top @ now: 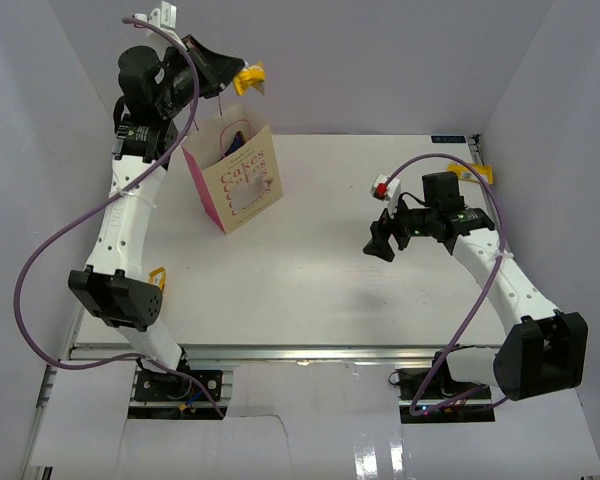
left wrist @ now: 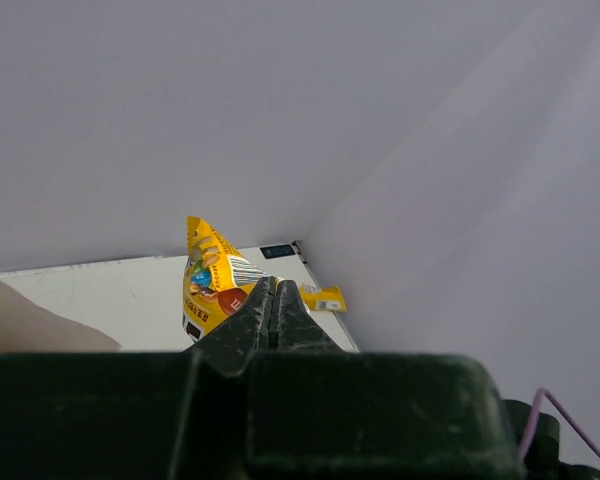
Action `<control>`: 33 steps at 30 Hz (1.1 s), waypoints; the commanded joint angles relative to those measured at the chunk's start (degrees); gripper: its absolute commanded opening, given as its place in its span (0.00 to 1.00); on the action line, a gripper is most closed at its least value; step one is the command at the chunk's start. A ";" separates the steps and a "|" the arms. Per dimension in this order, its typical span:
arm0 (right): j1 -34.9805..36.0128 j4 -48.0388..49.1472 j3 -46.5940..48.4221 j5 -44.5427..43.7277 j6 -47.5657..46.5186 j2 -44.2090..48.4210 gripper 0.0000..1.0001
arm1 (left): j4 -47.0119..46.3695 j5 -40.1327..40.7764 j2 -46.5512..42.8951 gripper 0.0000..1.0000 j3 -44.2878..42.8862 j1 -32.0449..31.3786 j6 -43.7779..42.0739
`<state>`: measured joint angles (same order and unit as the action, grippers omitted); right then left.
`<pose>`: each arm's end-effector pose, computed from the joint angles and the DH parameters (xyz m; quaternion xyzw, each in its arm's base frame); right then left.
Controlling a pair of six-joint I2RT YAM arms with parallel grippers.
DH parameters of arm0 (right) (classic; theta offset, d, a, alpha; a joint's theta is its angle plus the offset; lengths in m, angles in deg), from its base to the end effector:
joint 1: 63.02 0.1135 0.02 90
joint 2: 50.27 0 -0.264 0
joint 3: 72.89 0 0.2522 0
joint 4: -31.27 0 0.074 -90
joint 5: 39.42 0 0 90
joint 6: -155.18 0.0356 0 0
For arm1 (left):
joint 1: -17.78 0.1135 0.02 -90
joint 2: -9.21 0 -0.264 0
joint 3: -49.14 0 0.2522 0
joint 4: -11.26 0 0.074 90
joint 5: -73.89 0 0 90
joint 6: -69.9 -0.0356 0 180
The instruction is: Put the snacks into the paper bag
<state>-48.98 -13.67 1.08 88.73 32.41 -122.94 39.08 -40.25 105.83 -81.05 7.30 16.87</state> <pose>0.2540 0.0862 0.3008 -0.4632 0.7462 0.2359 0.4159 0.3578 -0.0810 0.5259 0.0007 0.6740 -0.4202 0.6076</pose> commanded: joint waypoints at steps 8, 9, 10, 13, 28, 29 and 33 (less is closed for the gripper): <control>-1.91 0.59 -0.88 0.79 -0.89 1.30 0.85 | 1.31 0.41 6.21 0.00 -0.74 5.82 -0.67; -2.26 0.59 -0.88 0.78 -0.89 1.12 0.85 | 1.49 -0.20 6.21 0.00 0.48 5.82 -0.76; -2.44 0.68 -0.70 0.35 -0.71 0.86 0.85 | 1.84 0.06 6.21 0.00 1.10 5.82 -1.02; -3.23 1.47 -0.35 -2.36 0.69 0.25 0.85 | 3.77 2.16 6.13 0.07 3.47 5.82 -1.72; -16.32 8.77 7.29 -41.48 8.13 -13.00 0.87 | 6.07 7.87 -1.60 0.83 2.77 5.91 -11.91; -17.11 8.68 8.43 -43.06 6.16 -14.77 0.87 | 5.63 9.36 -5.00 0.84 4.08 5.82 -12.71; -21.33 7.54 18.26 -48.68 -1.05 -26.35 0.90 | 0.01 10.87 -17.05 0.92 20.64 5.82 -14.12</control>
<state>-68.06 -7.55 12.77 47.68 38.26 -143.94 43.41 -31.53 100.58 -68.26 13.15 5.87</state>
